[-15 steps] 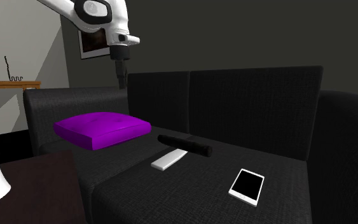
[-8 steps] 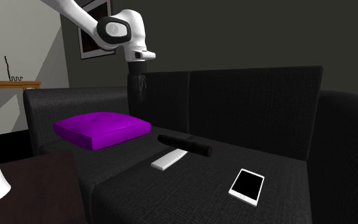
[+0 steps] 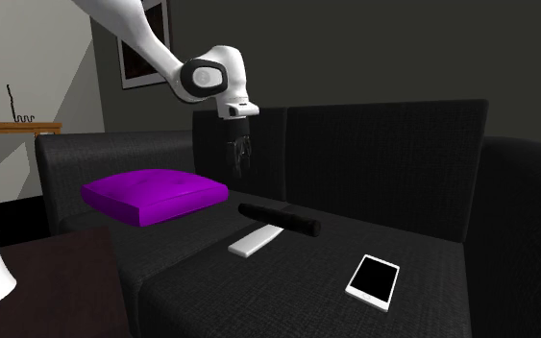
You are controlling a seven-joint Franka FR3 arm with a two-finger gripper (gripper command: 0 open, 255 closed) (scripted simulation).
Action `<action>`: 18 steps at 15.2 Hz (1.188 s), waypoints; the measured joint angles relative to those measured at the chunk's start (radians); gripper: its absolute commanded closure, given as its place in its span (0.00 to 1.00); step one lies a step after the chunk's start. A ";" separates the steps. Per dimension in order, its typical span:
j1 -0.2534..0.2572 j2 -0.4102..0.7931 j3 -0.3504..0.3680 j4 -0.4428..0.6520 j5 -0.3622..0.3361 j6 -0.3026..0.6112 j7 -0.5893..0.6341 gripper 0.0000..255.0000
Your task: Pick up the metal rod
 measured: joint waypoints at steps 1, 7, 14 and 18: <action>-0.003 0.034 -0.007 0.012 -0.003 0.026 0.022 0.00; -0.014 0.239 -0.053 0.169 -0.006 0.096 0.143 0.00; -0.022 0.378 -0.078 0.263 0.004 0.151 0.201 0.00; -0.022 0.415 -0.078 0.260 0.005 0.192 0.203 0.00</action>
